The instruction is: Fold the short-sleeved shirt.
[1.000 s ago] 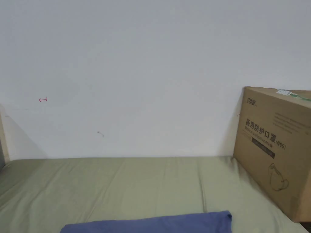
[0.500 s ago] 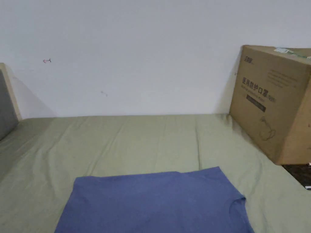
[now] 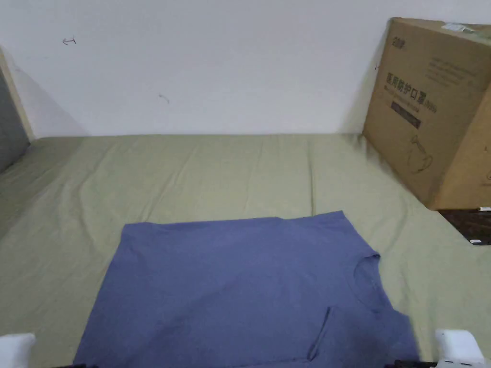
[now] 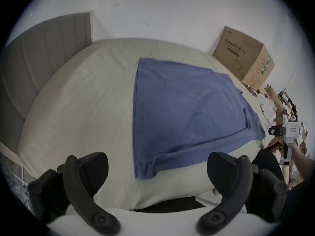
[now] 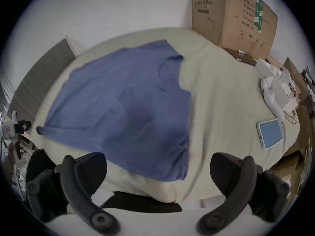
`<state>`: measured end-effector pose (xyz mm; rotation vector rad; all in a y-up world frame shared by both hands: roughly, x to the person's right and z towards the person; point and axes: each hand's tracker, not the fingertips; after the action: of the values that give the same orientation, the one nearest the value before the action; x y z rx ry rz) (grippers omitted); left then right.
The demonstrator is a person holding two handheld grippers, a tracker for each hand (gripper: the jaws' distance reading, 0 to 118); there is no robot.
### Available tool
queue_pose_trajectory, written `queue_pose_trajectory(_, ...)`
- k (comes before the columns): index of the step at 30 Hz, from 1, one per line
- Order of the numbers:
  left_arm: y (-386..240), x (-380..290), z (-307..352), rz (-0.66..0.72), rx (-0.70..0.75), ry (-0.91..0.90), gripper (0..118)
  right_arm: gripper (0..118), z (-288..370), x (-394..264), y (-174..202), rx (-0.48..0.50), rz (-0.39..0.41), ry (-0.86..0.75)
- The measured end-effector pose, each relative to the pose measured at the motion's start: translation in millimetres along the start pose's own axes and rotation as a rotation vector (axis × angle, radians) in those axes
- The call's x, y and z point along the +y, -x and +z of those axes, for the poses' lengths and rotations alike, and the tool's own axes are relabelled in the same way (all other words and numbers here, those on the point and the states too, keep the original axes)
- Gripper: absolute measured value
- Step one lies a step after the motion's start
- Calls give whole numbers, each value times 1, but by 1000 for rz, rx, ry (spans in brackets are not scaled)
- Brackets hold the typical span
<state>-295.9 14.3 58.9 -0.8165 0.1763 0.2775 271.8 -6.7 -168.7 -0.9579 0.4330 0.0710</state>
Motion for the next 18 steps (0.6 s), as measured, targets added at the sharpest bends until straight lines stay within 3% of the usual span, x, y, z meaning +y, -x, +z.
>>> queue_pose_trajectory(6, -31, 13, 41, 35, -15, -208, 114, 116, 48, 25, 47, -8, 31, -228)
queue_pose_trajectory(8, -50, 16, 56, 43, 3, -271, 90, 108, 59, 32, 59, 27, 26, -293)
queue_pose_trajectory(9, -56, 17, 59, 42, 11, -291, 66, 94, 64, 36, 65, 48, 27, -318)
queue_pose_trajectory(10, -62, 18, 60, 47, 18, -284, 25, 50, 68, 39, 72, 63, 33, -336)
queue_pose_trajectory(11, -70, 22, 61, 44, 20, -278, 2, 5, 71, 42, 77, 63, 40, -353)
queue_pose_trajectory(14, -75, 31, 53, 18, 40, -182, 2, 0, 70, 47, 87, 7, 75, -376)
queue_pose_trajectory(16, -70, 40, 49, 50, 56, -99, 2, 0, 67, 51, 87, 66, 77, -344)
queue_pose_trajectory(18, -54, 48, 35, 134, 64, 69, 2, 0, 66, 49, 87, 63, 68, -335)
